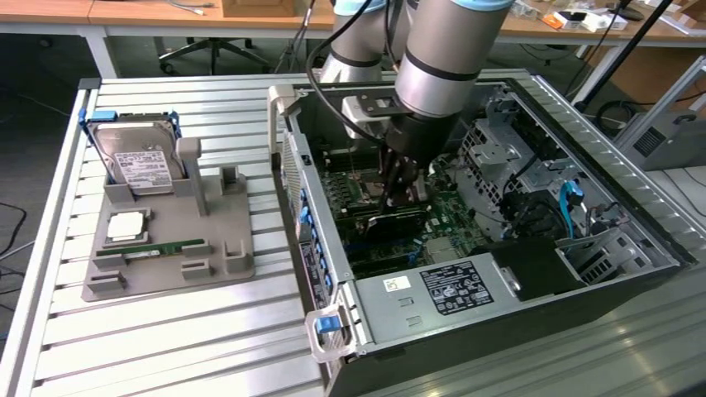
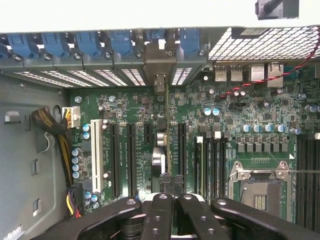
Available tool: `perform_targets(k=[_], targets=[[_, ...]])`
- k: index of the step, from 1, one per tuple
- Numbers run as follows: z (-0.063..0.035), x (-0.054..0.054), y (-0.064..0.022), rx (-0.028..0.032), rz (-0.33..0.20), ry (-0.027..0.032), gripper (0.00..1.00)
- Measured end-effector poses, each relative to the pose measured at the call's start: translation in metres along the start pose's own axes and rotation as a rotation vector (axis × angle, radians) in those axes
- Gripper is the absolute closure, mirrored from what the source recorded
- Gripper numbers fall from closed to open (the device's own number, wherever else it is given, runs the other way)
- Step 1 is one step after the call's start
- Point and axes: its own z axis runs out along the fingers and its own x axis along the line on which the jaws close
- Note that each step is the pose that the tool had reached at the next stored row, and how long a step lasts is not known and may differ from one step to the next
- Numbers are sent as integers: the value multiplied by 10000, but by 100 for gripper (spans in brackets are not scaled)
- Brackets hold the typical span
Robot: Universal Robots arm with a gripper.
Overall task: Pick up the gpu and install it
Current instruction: 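Press down on the gpu until it lock into place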
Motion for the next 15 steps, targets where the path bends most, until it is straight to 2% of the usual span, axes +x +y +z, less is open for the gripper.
perform_targets(k=[15], targets=[[48, -1, 26, -1, 0, 2, 89]])
